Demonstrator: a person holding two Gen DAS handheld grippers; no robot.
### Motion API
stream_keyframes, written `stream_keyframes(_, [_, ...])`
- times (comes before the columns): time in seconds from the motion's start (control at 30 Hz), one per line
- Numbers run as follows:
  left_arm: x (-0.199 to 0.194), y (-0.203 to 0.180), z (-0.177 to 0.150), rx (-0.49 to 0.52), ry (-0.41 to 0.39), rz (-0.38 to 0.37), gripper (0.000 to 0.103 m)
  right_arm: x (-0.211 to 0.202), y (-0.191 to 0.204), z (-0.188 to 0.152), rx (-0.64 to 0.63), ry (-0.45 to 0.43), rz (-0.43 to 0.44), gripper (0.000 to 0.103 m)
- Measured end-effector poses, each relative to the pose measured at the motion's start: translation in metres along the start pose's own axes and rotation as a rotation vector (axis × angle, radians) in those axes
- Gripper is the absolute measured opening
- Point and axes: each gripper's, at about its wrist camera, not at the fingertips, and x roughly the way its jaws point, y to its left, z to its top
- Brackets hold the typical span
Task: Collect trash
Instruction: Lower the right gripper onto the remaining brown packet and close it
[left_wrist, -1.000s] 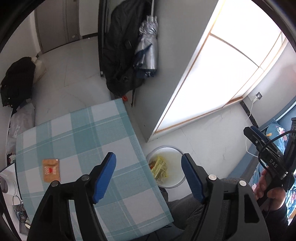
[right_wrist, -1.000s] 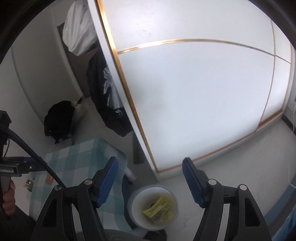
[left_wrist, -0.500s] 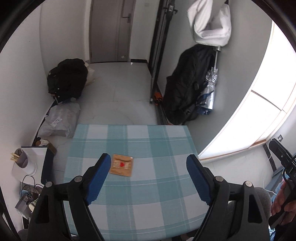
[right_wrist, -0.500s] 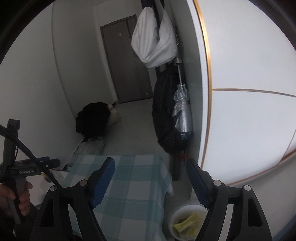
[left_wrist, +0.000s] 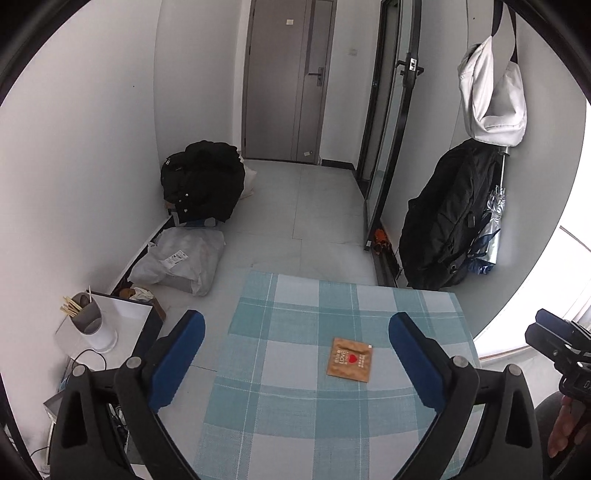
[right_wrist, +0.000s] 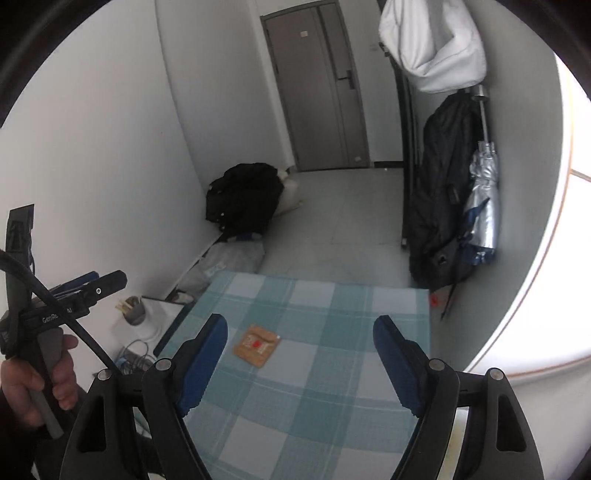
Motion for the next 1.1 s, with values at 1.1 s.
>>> stream_keyframes(1.1, [0.104, 0.092, -0.022, -0.232, 0.407, -0.014, 0.098, 0.249, 0.082, -0.068, -0.399, 0.368, 0.073, 0.071])
